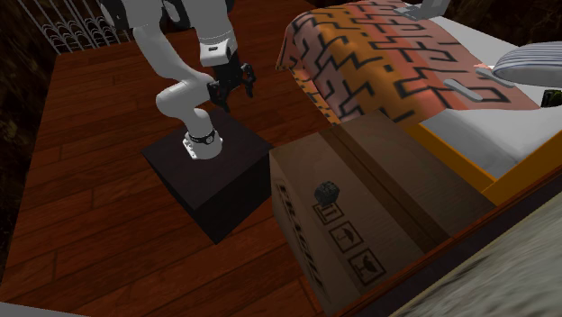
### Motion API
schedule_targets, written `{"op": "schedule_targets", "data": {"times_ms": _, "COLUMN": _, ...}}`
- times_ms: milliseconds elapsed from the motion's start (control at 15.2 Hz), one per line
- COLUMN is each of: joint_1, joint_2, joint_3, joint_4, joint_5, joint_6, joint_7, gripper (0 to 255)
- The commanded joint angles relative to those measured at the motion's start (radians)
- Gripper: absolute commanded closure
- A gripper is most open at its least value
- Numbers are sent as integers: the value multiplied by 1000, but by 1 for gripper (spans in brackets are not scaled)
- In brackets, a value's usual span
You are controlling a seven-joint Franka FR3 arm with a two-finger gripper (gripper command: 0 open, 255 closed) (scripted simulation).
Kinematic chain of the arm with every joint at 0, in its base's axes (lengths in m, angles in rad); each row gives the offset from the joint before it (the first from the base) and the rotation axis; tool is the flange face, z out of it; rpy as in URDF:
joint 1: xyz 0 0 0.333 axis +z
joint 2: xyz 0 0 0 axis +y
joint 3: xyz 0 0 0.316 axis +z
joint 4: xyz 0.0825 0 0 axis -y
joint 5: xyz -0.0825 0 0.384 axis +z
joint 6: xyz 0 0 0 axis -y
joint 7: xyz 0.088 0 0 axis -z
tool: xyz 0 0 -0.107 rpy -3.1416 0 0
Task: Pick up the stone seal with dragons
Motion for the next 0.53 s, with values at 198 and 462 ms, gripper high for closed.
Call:
{"op": "schedule_targets", "data": {"times_ms": 198, "joint_1": 2, "joint_2": 107, "joint_3": 13, "joint_4": 21, "joint_5": 19, "joint_6": 78, "joint_7": 22, "gripper": 0}}
{"op": "schedule_targets", "data": {"times_ms": 462, "joint_1": 5, "joint_2": 256, "joint_3": 27, "joint_4": 68, "joint_5": 40, "joint_6": 170, "joint_7": 49, "gripper": 0}}
